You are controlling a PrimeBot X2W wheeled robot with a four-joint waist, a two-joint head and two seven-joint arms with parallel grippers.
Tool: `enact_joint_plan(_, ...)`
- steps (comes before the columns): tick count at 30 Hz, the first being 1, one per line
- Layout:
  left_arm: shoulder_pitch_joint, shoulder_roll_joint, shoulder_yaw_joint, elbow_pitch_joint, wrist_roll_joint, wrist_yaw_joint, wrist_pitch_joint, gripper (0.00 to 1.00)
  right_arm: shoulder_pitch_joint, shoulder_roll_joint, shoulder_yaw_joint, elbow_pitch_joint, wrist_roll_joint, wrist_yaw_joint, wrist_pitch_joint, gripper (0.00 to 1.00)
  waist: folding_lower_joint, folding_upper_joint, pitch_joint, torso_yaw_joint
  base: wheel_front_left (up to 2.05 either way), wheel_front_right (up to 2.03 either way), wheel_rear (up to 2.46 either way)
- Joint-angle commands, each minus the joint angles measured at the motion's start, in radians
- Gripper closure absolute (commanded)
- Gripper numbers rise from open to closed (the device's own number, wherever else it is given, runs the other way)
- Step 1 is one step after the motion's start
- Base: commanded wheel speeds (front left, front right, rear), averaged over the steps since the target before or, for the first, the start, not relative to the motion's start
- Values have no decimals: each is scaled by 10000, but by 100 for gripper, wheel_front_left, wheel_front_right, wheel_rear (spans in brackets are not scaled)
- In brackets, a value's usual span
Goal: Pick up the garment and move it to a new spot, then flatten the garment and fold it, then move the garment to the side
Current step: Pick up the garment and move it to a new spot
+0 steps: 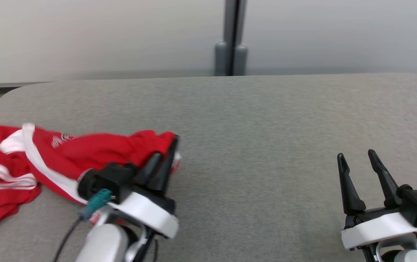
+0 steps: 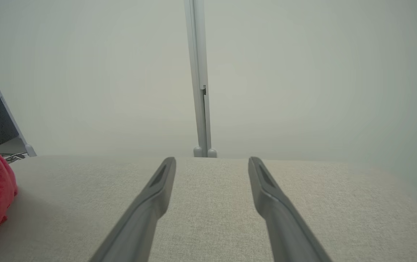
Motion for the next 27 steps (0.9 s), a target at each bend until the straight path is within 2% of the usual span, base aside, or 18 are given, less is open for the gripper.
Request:
enact_joint_plan(1, -211, -46, -359, -114, -117, -59, 62, 100, -94, 6, 2, 1, 24, -3, -60, 0, 0, 0, 229, -856, 0, 0, 0)
enact_joint_plan(8, -1437, -317, -2282, -161, -622, -50, 131, 100, -523, 145, 42, 82, 87, -3, -305, 0, 0, 0, 1353, -2622, 0, 0, 0)
enact_joint_plan(13, -2610, -404, -2840, 14, -868, -48, -14, 100, -791, 248, 82, 277, 179, -3, -596, 0, 0, 0, 2241, -3728, 0, 0, 0)
enact_joint_plan(18, -3357, -429, -3244, 884, -1041, -41, -33, 100, -881, 321, -13, 477, 292, -2, -911, 0, 0, 0, 2833, -4201, 0, 0, 0)
enact_joint_plan(22, -3595, -430, -3396, 1728, -1102, -3, 86, 98, -972, 341, -21, 586, 335, -2, -1069, 0, 0, 0, 3088, -4250, 0, 0, 0)
enact_joint_plan(23, -3630, -440, -3401, 1940, -1145, -5, 5, 53, -1014, 348, -21, 624, 346, -3, -1105, 0, 0, 0, 3134, -4239, 0, 0, 0)
enact_joint_plan(24, -3640, -448, -3479, 2177, -1149, -8, 37, 0, -1065, 348, 0, 667, 354, -3, -1135, 0, 0, 0, 3154, -4218, 0, 0, 0)
enact_joint_plan(27, -3760, -437, -3747, 2538, -1155, -27, -160, 0, -1148, 345, 13, 773, 353, -3, -1196, 0, 0, 0, 3125, -3995, 0, 0, 0)
